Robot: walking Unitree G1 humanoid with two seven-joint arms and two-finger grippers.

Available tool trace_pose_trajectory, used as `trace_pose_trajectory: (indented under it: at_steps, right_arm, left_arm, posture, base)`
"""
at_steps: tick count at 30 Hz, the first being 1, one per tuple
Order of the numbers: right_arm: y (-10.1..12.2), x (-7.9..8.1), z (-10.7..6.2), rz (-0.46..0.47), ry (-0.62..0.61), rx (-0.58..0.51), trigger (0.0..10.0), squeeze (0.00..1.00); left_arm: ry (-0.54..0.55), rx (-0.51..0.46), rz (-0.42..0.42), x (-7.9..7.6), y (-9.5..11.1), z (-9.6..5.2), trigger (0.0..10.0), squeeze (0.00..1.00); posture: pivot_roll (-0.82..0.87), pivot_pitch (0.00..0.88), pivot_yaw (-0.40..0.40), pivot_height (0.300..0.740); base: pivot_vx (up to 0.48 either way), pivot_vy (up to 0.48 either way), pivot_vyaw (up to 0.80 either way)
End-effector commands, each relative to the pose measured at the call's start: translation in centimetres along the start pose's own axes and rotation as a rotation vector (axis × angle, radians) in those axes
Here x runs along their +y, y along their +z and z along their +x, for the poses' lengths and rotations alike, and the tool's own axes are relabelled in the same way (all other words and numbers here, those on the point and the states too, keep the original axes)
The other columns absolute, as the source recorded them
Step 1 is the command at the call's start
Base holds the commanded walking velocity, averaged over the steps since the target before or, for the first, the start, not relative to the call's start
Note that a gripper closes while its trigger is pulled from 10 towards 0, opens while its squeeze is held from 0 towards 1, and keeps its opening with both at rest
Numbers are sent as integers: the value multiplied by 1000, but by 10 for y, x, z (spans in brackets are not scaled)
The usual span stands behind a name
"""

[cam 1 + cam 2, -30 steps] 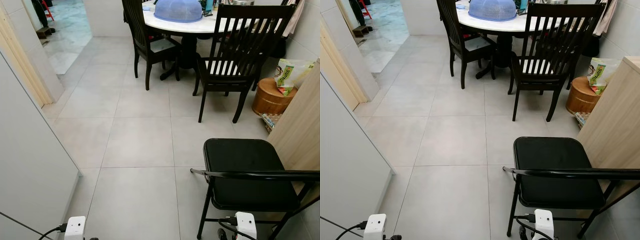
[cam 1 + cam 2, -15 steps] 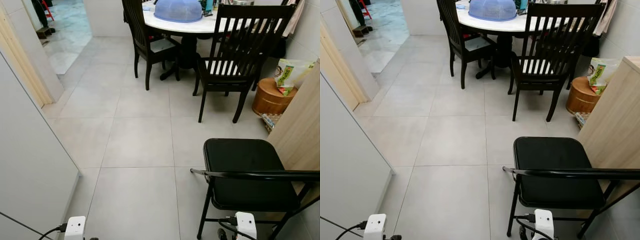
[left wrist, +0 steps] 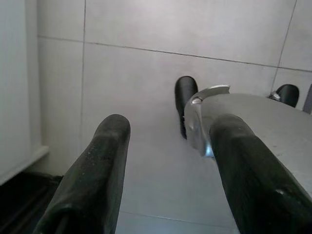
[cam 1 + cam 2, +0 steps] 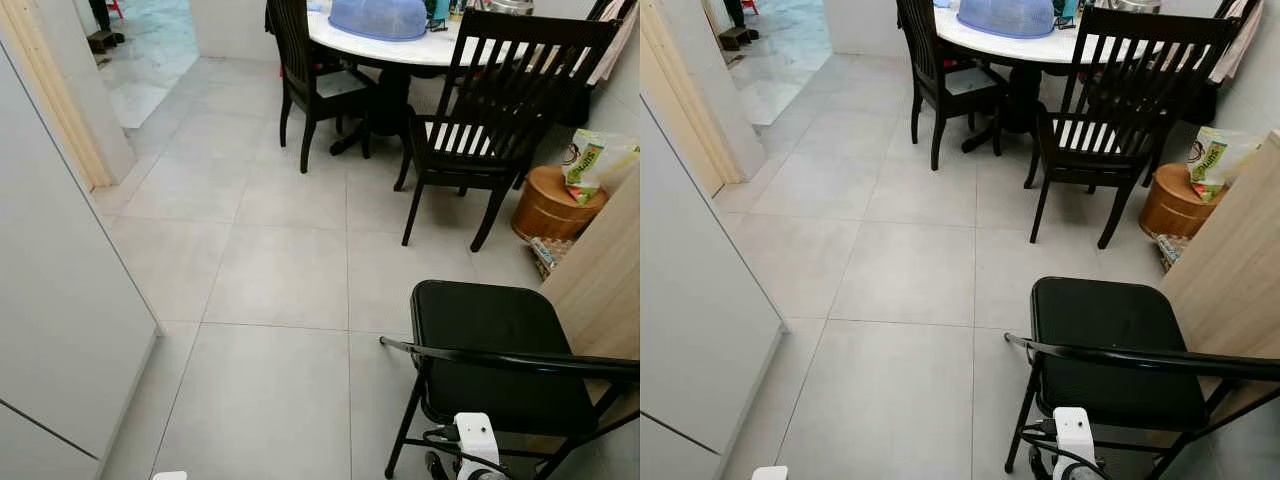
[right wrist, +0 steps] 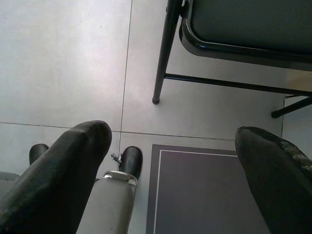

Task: Restocking fridge

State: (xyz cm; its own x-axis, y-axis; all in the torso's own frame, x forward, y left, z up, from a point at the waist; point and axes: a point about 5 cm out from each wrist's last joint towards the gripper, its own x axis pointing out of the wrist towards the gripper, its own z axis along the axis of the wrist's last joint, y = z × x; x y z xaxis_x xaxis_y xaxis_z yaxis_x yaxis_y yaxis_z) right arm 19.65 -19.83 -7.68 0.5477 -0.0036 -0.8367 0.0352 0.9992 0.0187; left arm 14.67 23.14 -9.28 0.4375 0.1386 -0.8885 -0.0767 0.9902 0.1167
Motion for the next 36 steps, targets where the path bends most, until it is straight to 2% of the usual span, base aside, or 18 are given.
trace_pose_trajectory:
  at_steps: [1,5,8,11,17,21,24,27,28,30,33,36]
  right_arm:
    - [-1,-1,0,5,-4,9,10000,0]
    - [-2,1,0,12,-3,9,10000,0]
    - [-2,3,0,17,1,13,10000,0]
    - [-3,5,1,21,6,17,10000,0]
    - [-4,8,1,34,10,22,10000,0]
    - [-3,8,1,33,8,19,10000,0]
    - [-3,8,1,18,3,17,10000,0]
    - [-3,9,1,53,1,8,10000,0]
    - [-3,10,1,43,21,12,10000,0]
    - [-2,11,1,-1,37,17,10000,0]
    - [-3,12,1,23,44,18,10000,0]
    - [-2,13,1,-14,69,28,10000,0]
  left_arm:
    - [10,-11,33,2,2,0,10000,0]
    - [21,-62,60,4,15,0,10000,0]
    - [40,-143,76,10,37,0,10000,0]
    - [48,-179,89,13,47,0,10000,0]
    - [33,-247,90,10,66,-1,10000,0]
    - [21,-251,94,6,67,-1,10000,0]
    - [0,-222,104,0,61,0,10000,0]
    - [-10,-193,79,-3,53,1,10000,0]
    - [-8,-172,24,-3,48,1,10000,0]
    - [-2,-165,3,-3,47,1,10000,0]
    - [2,-162,19,0,43,1,10000,0]
    - [-2,-175,30,0,44,1,10000,0]
  posture:
    - [47,0,-57,740]
    - [49,0,-46,740]
    - [42,0,-26,740]
    - [30,0,-13,740]
    - [34,0,-6,740]
    - [32,0,-5,740]
    - [28,0,0,740]
    - [27,0,3,740]
    - [27,0,5,740]
    - [23,0,8,740]
    - [23,0,8,740]
    - [25,0,8,740]
  base:
    - [0,0,0]
    - [0,0,0]
    - [0,0,0]
    - [0,0,0]
    - [0,0,0]
    - [0,0,0]
    - [0,0,0]
    - [0,0,0]
    - [0,0,0]
    - [0,0,0]
    - [0,0,0]
    - [0,0,800]
